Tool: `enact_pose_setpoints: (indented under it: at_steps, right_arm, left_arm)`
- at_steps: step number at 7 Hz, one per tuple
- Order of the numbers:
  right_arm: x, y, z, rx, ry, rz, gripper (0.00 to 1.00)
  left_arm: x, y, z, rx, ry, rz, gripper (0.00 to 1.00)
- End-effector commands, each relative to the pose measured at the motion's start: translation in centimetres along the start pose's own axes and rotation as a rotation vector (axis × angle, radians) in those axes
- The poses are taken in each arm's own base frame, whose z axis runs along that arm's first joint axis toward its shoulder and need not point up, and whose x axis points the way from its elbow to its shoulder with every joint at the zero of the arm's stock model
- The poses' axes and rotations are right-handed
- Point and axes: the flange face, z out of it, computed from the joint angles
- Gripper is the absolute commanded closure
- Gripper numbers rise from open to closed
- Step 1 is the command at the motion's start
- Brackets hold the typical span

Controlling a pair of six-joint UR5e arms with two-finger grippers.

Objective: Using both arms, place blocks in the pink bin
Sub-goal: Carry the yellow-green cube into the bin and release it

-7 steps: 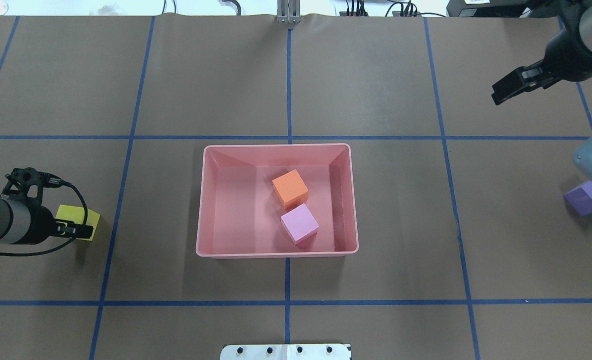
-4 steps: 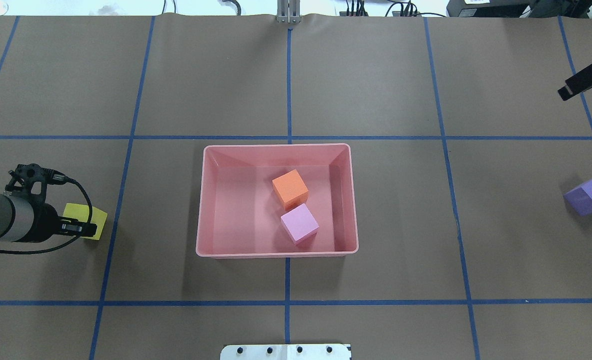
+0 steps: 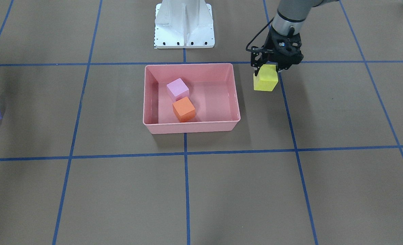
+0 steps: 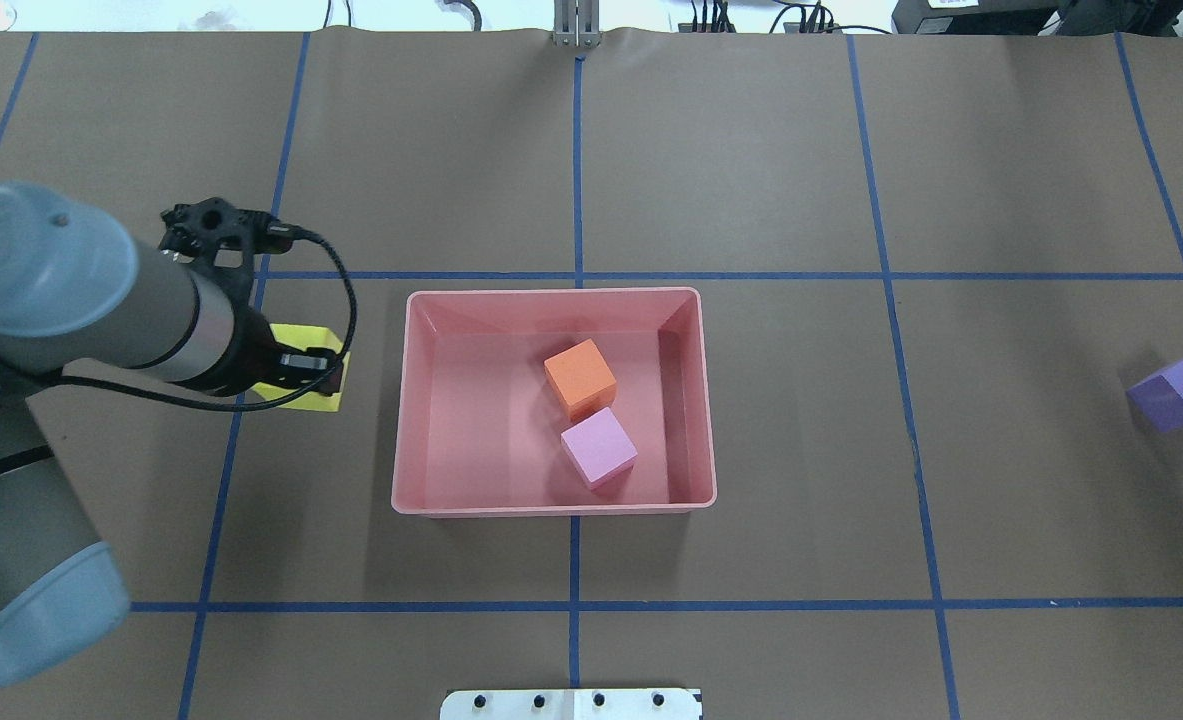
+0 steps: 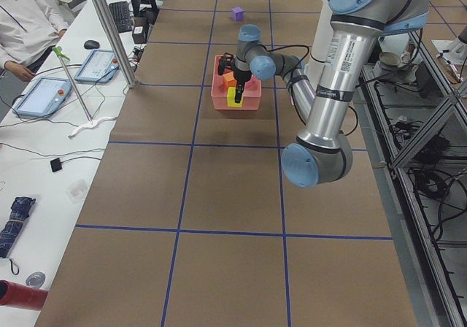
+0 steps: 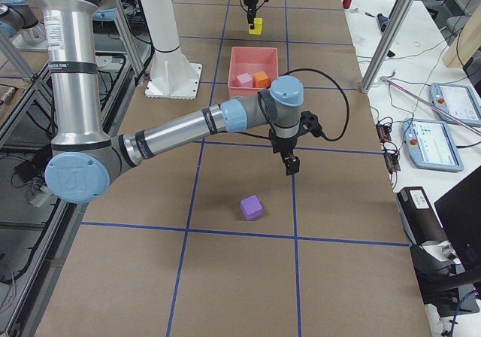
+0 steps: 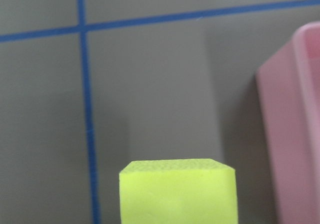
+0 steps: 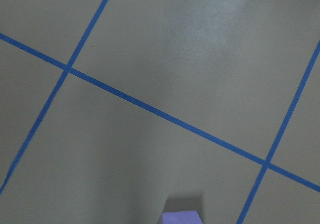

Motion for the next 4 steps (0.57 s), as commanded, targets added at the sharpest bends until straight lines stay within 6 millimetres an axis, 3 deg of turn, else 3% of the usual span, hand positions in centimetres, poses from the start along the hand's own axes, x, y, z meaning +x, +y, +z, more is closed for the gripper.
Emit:
enact_pose_setpoints:
  at_steps: [1, 2, 3, 4]
  right_arm:
    - [2.4, 3.2, 3.0, 0.000, -0.001, 0.047, 0.00]
    - [2.5, 3.5, 3.1, -0.003, -0.001, 0.055, 0.00]
    - [2.6, 4.2, 3.4, -0.011, -0.002, 0.072, 0.00]
    - [2.8, 5.2, 3.7, -0.014, -0.004, 0.076, 0.01]
  left_arm:
    - [9.0, -1.9, -0.9, -0.019, 0.022, -0.059, 0.38]
    - [9.0, -1.8, -1.4, -0.013, 0.028, -0.055, 0.00]
    - [8.2, -1.8, -3.1, 0.006, 0.045, -0.030, 0.00]
    - [6.1, -1.7, -5.1, 0.003, 0.001, 0.118, 0.00]
